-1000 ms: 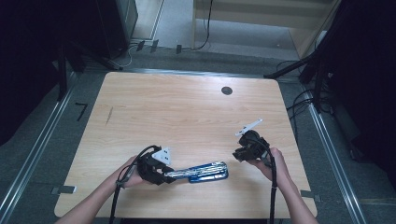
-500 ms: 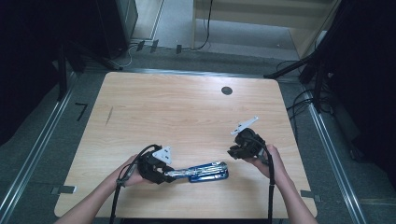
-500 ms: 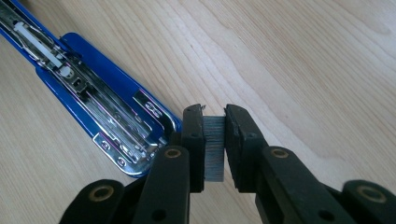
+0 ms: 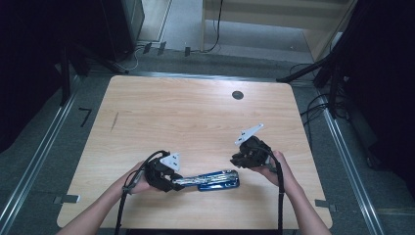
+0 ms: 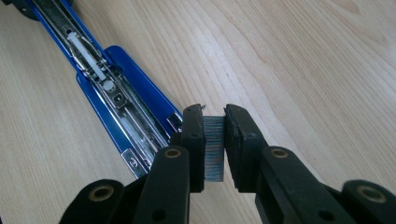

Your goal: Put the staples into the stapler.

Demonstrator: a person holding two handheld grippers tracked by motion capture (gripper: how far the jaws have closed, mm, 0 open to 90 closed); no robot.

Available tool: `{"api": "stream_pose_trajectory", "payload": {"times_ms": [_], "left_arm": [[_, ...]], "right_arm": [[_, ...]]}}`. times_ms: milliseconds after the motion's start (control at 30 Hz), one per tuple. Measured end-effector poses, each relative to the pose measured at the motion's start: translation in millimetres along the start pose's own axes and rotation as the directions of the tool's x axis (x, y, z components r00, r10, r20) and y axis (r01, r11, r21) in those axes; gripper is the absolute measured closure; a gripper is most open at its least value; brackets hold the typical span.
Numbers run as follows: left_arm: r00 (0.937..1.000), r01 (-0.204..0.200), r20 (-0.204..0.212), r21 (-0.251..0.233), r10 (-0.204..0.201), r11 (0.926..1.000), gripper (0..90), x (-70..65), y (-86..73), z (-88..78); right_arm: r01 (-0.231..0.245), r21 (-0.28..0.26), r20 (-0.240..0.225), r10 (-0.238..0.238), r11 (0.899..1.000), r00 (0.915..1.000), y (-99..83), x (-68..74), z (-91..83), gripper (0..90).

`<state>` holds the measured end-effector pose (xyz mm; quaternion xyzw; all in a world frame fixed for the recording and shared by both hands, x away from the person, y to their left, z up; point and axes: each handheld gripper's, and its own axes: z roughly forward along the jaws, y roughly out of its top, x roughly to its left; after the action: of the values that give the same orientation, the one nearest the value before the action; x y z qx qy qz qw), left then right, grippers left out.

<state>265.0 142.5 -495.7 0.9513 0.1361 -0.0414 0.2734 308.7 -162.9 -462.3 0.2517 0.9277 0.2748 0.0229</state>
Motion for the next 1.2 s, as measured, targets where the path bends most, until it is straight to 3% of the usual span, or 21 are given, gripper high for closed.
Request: {"api": "stream_pose_trajectory", "payload": {"times_ms": [367, 533, 967, 1200], "left_arm": [[1.0000, -0.005, 0.008, 0.005, 0.005, 1.0000, 65.4, 3.4, 1.3, 0.8], [0.9999, -0.001, 0.011, 0.000, 0.001, 1.0000, 65.3, 3.8, 1.4, 1.3], [0.9999, -0.003, 0.013, 0.003, 0.003, 1.0000, 65.3, 4.7, 1.7, 1.9], [0.9999, -0.002, 0.013, 0.003, 0.002, 1.0000, 65.2, 4.8, 1.7, 1.9]], "right_arm": [[0.116, -0.002, -0.047, -0.116, 0.993, 0.9921, 3.1, 10.3, 6.6, 79.4], [0.142, -0.021, -0.065, -0.143, 0.990, 0.9877, 2.9, 12.9, 6.0, 79.3], [0.241, -0.048, -0.118, -0.245, 0.969, 0.9623, 2.9, 19.0, 10.8, 79.3], [0.271, -0.039, -0.113, -0.274, 0.962, 0.9552, 1.2, 21.1, 15.6, 79.4]]}}
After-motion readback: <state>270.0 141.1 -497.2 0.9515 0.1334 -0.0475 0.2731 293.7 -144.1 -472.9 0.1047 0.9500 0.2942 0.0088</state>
